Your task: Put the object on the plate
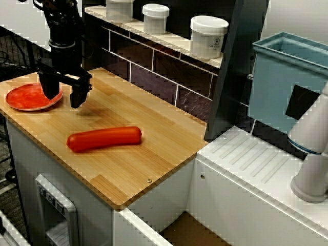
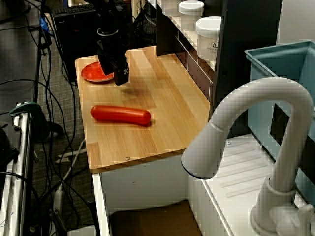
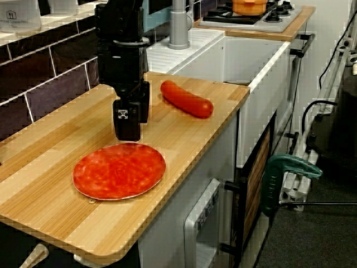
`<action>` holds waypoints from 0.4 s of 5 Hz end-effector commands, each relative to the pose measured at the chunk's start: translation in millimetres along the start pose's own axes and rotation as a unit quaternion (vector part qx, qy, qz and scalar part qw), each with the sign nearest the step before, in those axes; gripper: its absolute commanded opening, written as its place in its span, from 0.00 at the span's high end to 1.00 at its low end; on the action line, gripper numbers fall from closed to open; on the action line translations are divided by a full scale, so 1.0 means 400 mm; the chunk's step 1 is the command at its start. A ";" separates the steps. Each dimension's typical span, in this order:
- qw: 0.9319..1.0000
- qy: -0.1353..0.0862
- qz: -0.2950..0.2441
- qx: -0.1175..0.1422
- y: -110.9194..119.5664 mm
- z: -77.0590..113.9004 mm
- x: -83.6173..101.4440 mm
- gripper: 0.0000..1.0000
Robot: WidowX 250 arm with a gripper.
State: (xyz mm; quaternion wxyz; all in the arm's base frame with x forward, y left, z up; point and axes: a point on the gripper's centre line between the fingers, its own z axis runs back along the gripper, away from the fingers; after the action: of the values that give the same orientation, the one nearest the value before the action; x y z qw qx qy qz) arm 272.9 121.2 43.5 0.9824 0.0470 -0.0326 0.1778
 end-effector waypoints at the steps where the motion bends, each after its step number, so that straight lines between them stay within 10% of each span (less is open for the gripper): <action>1: 1.000 0.000 0.000 0.000 0.000 0.000 0.000 0.00; 2: 0.997 -0.005 -0.078 -0.016 -0.020 0.110 -0.030 0.00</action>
State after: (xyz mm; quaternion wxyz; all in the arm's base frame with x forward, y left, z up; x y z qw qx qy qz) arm 260.1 103.4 73.2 0.9940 0.0275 -0.0171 0.1044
